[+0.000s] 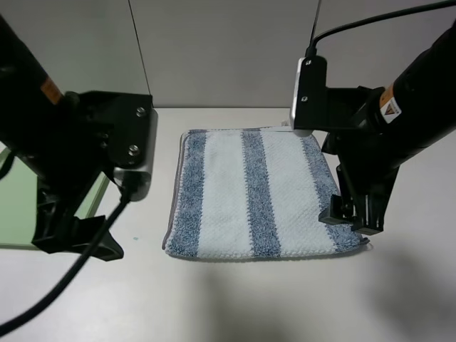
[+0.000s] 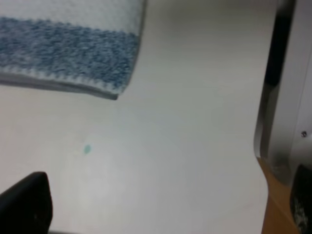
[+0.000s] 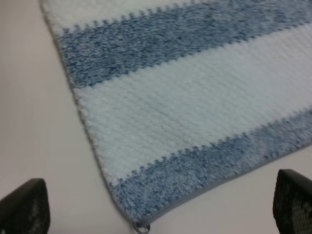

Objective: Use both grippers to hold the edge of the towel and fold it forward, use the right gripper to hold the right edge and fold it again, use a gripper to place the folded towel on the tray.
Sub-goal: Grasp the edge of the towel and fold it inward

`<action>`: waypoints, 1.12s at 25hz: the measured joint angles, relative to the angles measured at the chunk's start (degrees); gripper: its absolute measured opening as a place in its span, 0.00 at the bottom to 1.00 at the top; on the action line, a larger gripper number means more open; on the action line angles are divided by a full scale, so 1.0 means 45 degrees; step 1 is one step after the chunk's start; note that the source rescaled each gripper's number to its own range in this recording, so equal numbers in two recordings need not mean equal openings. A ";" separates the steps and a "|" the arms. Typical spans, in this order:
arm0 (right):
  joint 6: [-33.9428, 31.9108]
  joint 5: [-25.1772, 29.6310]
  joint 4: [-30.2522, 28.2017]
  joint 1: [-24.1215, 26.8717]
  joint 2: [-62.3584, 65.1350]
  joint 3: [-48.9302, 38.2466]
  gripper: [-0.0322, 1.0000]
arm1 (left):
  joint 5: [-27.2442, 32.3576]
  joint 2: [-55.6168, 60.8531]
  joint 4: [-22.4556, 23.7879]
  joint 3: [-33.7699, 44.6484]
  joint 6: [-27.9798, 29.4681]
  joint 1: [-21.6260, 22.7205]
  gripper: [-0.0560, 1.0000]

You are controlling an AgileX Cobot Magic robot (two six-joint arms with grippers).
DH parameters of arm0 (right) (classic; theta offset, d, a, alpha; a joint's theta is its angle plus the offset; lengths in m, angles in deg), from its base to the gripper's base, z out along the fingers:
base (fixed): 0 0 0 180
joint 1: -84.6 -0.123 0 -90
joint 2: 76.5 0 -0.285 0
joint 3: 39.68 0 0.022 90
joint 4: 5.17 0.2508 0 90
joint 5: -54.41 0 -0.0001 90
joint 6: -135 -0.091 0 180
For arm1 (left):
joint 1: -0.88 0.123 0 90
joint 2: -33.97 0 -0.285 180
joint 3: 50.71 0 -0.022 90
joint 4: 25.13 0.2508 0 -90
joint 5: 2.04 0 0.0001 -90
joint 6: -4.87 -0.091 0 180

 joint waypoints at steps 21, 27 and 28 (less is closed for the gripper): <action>0.2674 -0.4224 -0.1107 0.0127 -0.1266 -0.3720 1.00 | -0.1822 -0.2032 0.0428 0.1242 -0.1299 -0.0412 0.97; 0.2935 -0.4669 -0.1472 0.1074 -0.2133 -0.3720 1.00 | -0.2614 -0.3065 0.1137 0.1257 -0.1339 -0.0427 0.97; 0.3102 -0.4700 -0.1499 0.1145 -0.2282 -0.3720 1.00 | -0.2783 -0.3155 0.1232 0.1257 -0.1339 -0.0427 0.97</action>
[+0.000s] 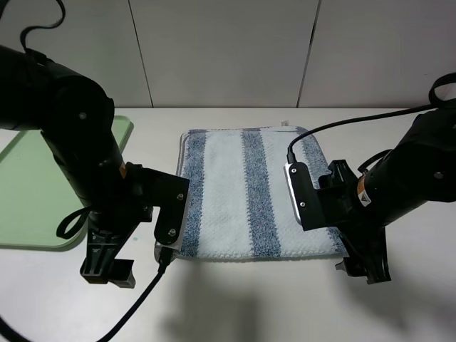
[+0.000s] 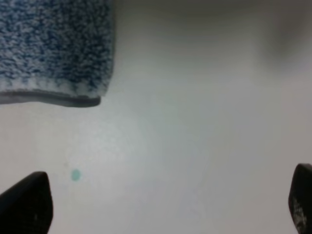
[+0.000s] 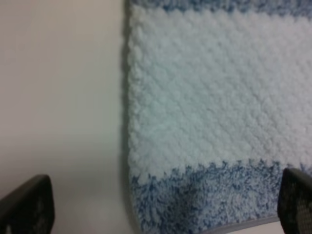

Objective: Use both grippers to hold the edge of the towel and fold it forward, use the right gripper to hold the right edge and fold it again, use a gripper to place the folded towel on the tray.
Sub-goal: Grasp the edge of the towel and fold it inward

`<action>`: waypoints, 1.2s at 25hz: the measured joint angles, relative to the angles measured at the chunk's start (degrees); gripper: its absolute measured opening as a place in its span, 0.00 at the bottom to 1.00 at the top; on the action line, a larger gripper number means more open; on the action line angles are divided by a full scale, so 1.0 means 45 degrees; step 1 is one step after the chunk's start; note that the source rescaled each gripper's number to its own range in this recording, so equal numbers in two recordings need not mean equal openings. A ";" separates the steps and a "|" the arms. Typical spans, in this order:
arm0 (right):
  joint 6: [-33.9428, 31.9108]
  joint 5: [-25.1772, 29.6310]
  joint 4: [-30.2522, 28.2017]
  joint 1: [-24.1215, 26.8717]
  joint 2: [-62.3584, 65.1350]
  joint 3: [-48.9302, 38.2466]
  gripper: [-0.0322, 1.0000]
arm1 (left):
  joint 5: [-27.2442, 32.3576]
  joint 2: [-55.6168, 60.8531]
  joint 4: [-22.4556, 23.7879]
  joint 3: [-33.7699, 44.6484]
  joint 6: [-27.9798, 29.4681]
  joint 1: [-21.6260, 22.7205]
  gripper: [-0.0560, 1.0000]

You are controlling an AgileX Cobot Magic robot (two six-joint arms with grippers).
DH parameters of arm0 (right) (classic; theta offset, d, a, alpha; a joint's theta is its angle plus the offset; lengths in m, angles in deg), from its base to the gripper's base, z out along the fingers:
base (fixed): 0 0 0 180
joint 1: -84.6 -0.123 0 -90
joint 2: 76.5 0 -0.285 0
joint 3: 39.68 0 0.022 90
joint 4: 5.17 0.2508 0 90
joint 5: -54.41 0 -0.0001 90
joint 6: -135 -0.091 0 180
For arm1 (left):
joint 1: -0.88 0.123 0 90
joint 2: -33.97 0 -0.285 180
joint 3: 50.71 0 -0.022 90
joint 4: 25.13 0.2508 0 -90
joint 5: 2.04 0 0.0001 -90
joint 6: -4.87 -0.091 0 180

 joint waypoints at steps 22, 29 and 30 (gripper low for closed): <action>0.1288 -0.1139 -0.0531 0.1485 -0.2859 0.0051 1.00 | -0.1958 -0.0304 0.0107 0.0000 -0.0049 0.0000 0.97; 0.1329 -0.0907 -0.0508 0.1485 -0.3164 0.0190 1.00 | -0.2463 -0.0304 0.0054 0.0000 -0.0049 0.0000 0.97; 0.1329 -0.0907 -0.0493 0.1485 -0.3164 0.0190 1.00 | -0.2528 -0.0304 0.0028 0.0000 -0.0049 0.0000 0.97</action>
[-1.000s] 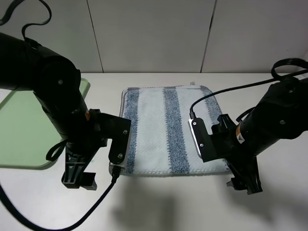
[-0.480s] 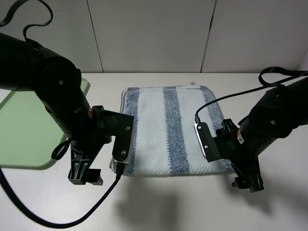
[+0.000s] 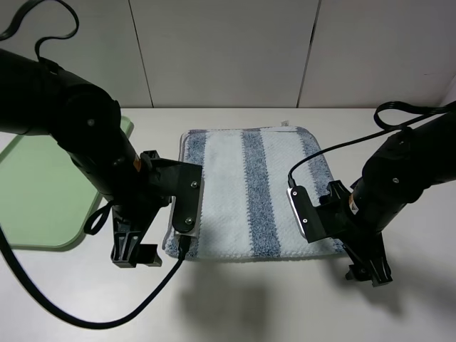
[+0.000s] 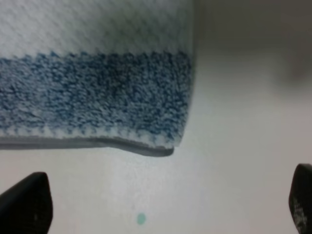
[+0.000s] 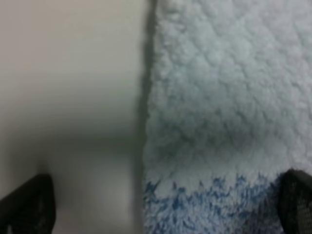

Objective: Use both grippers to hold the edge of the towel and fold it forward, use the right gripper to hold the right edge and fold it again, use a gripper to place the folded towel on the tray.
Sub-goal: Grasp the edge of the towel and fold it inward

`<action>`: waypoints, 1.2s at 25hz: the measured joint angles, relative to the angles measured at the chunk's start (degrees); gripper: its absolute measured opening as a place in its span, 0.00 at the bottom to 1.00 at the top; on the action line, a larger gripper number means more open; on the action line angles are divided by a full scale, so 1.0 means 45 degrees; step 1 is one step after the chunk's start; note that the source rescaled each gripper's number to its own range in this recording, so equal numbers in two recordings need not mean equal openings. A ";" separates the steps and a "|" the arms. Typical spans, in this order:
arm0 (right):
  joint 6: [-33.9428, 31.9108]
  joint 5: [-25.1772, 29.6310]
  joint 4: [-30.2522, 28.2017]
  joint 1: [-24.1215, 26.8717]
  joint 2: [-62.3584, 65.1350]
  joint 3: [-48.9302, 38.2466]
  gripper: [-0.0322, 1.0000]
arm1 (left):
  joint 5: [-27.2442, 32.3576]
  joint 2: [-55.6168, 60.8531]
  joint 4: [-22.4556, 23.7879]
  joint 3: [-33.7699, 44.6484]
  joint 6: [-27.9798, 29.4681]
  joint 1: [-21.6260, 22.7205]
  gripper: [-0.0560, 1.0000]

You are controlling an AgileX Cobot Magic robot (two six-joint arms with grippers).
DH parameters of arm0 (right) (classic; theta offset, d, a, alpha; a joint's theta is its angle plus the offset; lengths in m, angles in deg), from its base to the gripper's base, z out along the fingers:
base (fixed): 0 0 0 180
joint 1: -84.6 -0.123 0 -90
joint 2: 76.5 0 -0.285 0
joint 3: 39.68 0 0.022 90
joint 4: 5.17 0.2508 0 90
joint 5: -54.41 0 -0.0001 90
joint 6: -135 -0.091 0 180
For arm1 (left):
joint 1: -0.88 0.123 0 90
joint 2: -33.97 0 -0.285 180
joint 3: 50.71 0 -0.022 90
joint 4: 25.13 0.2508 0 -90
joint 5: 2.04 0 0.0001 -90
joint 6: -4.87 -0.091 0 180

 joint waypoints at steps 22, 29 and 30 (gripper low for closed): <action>0.0000 0.0000 0.0014 0.0000 -0.0023 0.0013 1.00 | -0.1097 -0.2524 -0.0282 -0.0682 -0.0053 -0.0013 0.94; 0.0000 0.0000 0.0063 0.0000 -0.0023 0.0013 1.00 | -0.1102 -0.3214 -0.0509 -0.1183 -0.0043 -0.0696 0.93; 0.0000 0.0000 0.0063 0.0000 -0.0023 0.0013 1.00 | -0.1088 -0.3353 -0.0509 -0.1183 -0.0043 -0.0797 0.93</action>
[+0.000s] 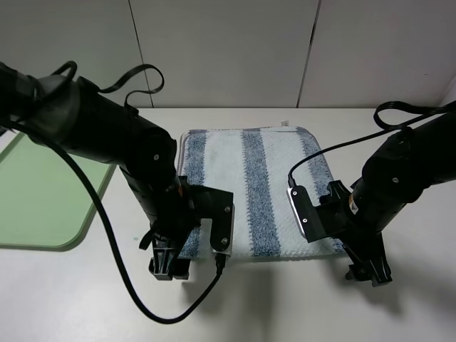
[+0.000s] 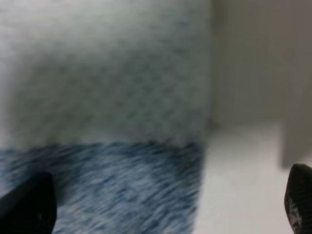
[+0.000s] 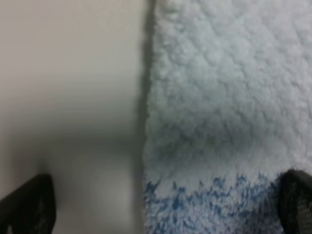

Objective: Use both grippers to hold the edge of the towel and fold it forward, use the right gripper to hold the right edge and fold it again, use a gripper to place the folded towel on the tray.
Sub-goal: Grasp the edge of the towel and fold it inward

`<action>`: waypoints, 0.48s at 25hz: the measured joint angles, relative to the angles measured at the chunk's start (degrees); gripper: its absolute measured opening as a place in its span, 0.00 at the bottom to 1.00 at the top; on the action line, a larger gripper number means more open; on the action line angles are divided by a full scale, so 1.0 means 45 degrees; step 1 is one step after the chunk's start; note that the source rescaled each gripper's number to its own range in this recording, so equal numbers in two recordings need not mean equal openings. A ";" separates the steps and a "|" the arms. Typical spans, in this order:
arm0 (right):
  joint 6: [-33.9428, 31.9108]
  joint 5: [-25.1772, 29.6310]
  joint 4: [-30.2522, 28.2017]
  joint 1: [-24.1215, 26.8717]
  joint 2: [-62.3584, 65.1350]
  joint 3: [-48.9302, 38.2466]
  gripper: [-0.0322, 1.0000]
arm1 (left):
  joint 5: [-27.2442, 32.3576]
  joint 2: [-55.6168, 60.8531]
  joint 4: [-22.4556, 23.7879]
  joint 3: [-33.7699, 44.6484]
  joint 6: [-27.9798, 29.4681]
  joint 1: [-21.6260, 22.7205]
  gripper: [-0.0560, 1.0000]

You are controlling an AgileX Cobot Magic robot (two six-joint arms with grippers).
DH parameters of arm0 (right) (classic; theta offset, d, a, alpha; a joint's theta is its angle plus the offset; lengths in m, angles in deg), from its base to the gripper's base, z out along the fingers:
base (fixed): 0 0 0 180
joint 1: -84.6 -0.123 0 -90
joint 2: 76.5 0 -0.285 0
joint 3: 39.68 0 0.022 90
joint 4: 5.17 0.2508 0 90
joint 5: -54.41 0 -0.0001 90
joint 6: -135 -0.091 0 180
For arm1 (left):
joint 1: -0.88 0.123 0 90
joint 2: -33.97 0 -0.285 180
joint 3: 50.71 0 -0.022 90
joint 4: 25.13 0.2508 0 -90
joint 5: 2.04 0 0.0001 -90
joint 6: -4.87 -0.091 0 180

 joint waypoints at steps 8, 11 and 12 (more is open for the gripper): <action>0.0038 0.0000 0.0058 0.0000 0.0000 0.0000 1.00 | -0.0012 -0.0593 0.0023 -0.0121 0.0000 -0.0098 0.89; 0.0038 -0.0012 0.0058 0.0000 0.0000 0.0000 1.00 | -0.0233 -0.0607 0.0068 -0.0121 0.0000 -0.0098 0.80; 0.0038 -0.0012 0.0058 0.0000 0.0000 0.0000 1.00 | -0.0293 -0.0607 0.0110 -0.0121 0.0019 -0.0098 0.76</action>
